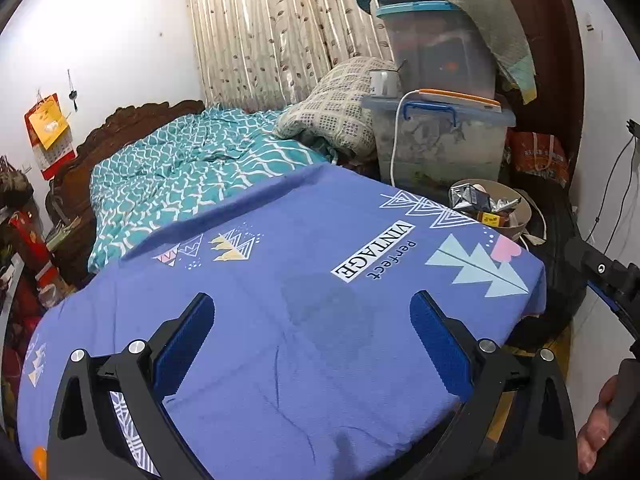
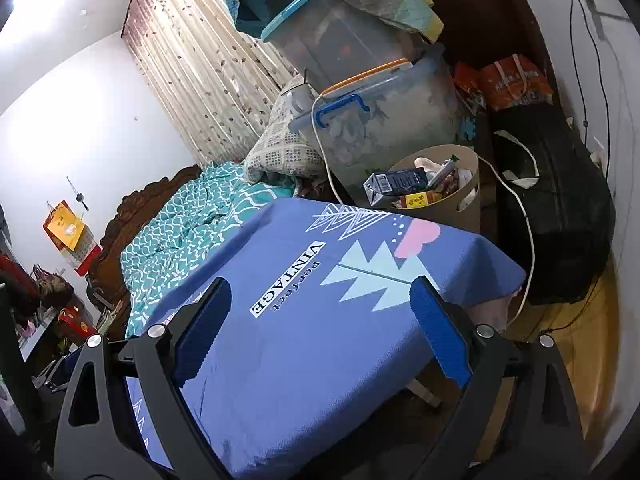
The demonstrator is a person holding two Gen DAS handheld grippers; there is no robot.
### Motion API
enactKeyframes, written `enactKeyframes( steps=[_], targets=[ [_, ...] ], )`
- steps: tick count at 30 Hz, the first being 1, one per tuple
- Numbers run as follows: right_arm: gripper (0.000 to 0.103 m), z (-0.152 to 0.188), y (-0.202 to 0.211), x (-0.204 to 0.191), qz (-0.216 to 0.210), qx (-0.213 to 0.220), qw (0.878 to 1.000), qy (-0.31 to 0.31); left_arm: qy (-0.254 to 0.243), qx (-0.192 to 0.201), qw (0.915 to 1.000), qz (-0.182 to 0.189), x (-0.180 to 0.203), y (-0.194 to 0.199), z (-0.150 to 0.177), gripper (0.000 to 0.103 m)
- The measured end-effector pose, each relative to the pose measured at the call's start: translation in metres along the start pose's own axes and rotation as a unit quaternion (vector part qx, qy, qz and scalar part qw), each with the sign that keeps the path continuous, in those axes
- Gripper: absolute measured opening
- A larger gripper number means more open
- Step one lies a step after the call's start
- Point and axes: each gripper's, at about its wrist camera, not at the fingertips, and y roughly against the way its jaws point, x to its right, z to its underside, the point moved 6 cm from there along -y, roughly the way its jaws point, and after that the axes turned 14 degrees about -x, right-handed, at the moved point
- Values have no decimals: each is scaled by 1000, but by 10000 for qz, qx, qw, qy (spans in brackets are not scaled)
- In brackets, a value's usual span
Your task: Collect trash
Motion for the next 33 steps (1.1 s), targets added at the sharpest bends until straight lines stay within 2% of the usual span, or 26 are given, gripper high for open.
enactKeyframes(
  steps=[6, 10, 15, 22, 29, 33],
  targets=[
    [90, 0, -2, 6, 128, 30, 9999, -82, -88, -135, 9996, 215, 8, -9, 0, 95],
    [90, 0, -13, 10, 219, -40, 9996, -181, -98, -357, 9986, 386, 8, -25, -3, 95],
    [90, 0, -32, 9, 330, -194, 9992, -140, 128, -495, 9971, 566, -1, -43, -2, 94],
    [90, 3, -53, 13, 450, -346, 9983, -146, 221, -256, 9988, 365, -11, -48, 5, 94],
    [90, -2, -76, 0, 531, -605, 9967, -114, 406, -415, 9972, 466, -32, -57, -7, 94],
    [90, -8, -67, -8, 498, -464, 9976, -90, 238, -393, 9981, 418, -30, -58, -21, 94]
  ],
)
